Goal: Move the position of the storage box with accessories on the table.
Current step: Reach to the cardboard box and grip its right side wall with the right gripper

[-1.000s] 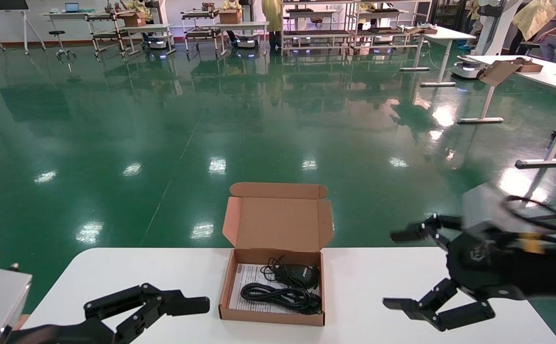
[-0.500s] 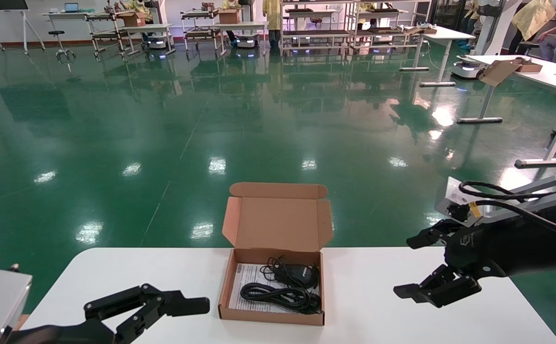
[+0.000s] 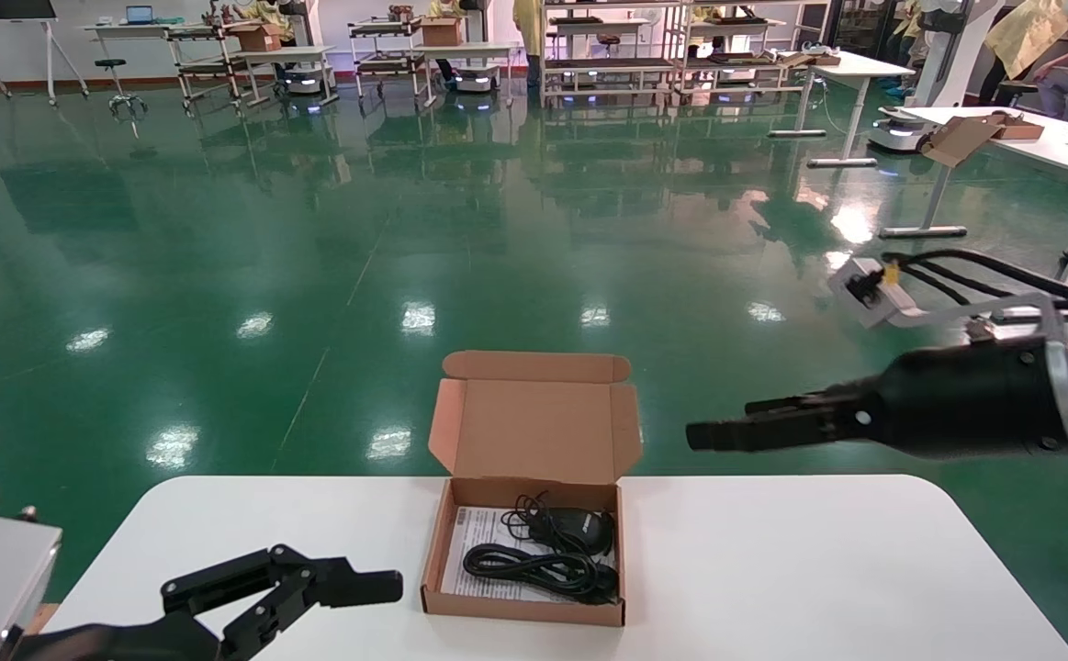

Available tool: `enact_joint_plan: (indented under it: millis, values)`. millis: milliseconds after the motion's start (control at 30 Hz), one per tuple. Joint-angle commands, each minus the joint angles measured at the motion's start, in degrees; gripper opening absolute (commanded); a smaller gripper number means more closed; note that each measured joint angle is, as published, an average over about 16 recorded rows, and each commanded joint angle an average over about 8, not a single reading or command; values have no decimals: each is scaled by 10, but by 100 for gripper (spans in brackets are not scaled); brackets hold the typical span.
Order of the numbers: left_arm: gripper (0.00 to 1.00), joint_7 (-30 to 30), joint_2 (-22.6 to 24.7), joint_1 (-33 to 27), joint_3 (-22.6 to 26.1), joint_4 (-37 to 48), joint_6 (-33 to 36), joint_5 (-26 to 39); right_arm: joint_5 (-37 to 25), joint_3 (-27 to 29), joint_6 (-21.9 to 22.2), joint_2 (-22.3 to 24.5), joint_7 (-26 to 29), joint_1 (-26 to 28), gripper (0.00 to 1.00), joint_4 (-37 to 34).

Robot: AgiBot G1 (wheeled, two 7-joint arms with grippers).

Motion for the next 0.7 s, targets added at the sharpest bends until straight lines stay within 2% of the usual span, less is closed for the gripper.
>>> enact_joint_plan:
  millis: [33,300,700]
  values:
    - [100,0,0,0,0,0,0,0,-2,-2,6,-11,25,3,100,-9]
    - [100,0,0,0,0,0,0,0,-40,-26,87,-66,100,-11,100,-36]
    - [100,0,0,0,0,0,0,0,-50,-33,186,-135,145,-62,100,-64]
